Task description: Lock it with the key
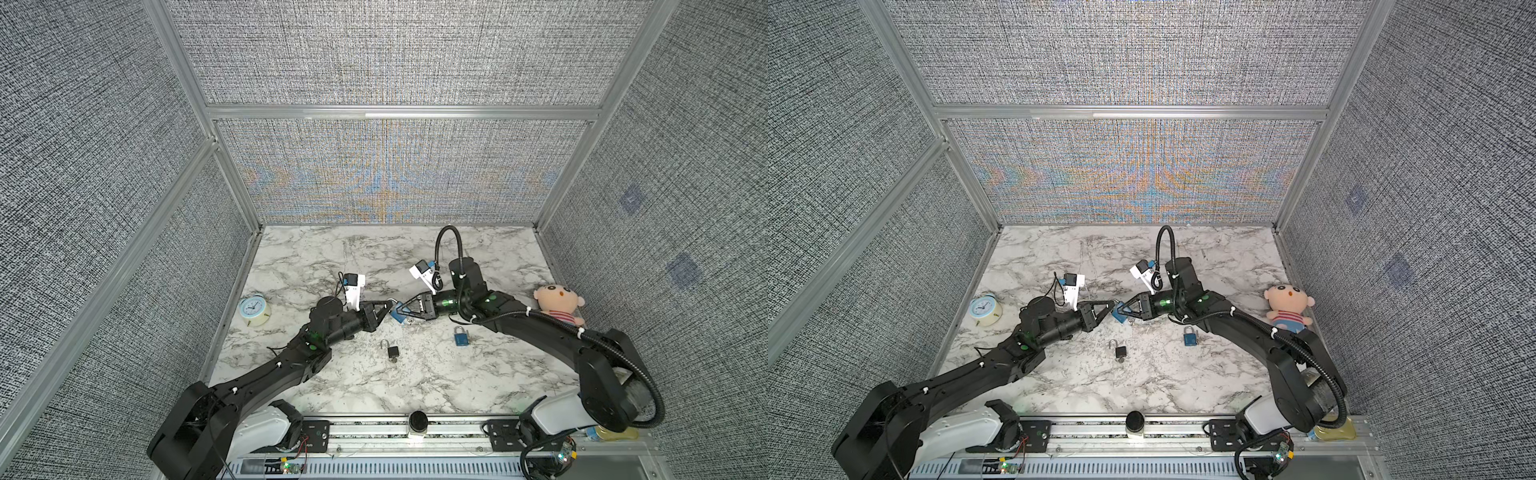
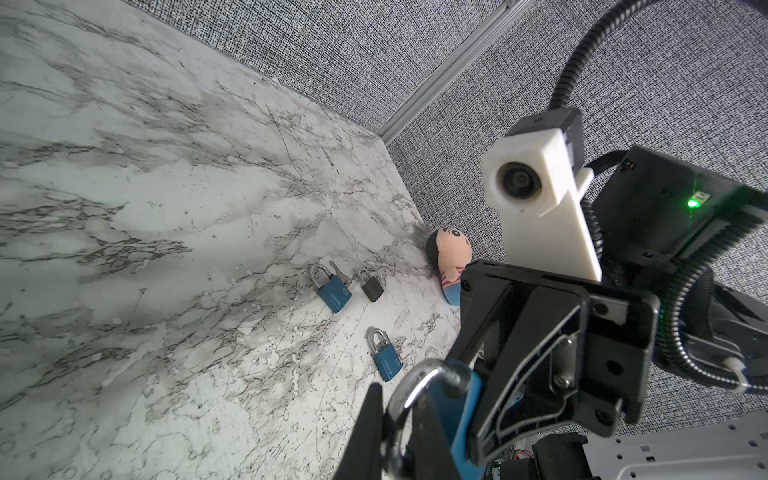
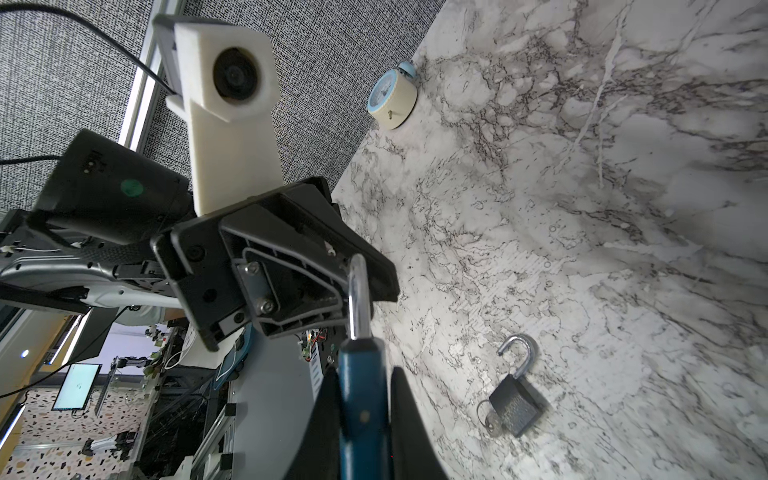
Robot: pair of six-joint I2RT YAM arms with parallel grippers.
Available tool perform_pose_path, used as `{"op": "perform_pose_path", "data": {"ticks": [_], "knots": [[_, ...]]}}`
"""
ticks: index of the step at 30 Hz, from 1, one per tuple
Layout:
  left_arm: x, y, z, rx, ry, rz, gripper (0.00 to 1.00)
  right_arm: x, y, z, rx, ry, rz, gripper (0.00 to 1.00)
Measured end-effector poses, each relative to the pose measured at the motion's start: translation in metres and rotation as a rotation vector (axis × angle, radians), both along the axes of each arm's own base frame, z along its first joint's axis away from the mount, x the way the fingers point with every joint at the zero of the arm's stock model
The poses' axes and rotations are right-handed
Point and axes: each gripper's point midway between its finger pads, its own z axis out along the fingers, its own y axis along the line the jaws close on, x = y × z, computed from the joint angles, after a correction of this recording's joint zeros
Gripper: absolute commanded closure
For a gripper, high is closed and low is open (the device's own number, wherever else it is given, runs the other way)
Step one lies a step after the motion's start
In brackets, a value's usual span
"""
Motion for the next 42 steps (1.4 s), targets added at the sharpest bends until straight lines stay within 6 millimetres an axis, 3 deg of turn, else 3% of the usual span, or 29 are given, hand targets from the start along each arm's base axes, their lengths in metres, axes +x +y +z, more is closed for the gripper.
{"op": "perform_pose_path", "data": {"ticks": [3, 7, 13, 17, 31, 42], "knots": [[-0.001, 0.0, -0.002, 0.018, 0.006, -0.004, 1.0, -0.001, 0.0, -0.002, 0.017, -0.006, -0.006, 0.75], [-0.003, -0.001, 0.007, 0.012, -0.018, -0.029, 1.0, 0.007, -0.005, -0.002, 0.024, -0.016, -0.067, 0.64], [-0.005, 0.002, 0.023, -0.012, -0.054, -0.045, 1.0, 0.019, -0.02, 0.001, 0.051, -0.031, -0.166, 0.59], [-0.004, 0.002, 0.028, -0.017, -0.057, -0.05, 1.0, 0.015, -0.023, 0.001, 0.073, -0.029, -0.174, 0.57], [-0.001, 0.003, 0.039, -0.052, -0.014, -0.053, 1.0, 0.001, -0.025, 0.006, 0.191, -0.001, -0.114, 0.58], [0.009, 0.006, 0.038, -0.071, 0.04, -0.008, 1.0, -0.005, -0.024, 0.006, 0.228, 0.025, -0.085, 0.84]]}}
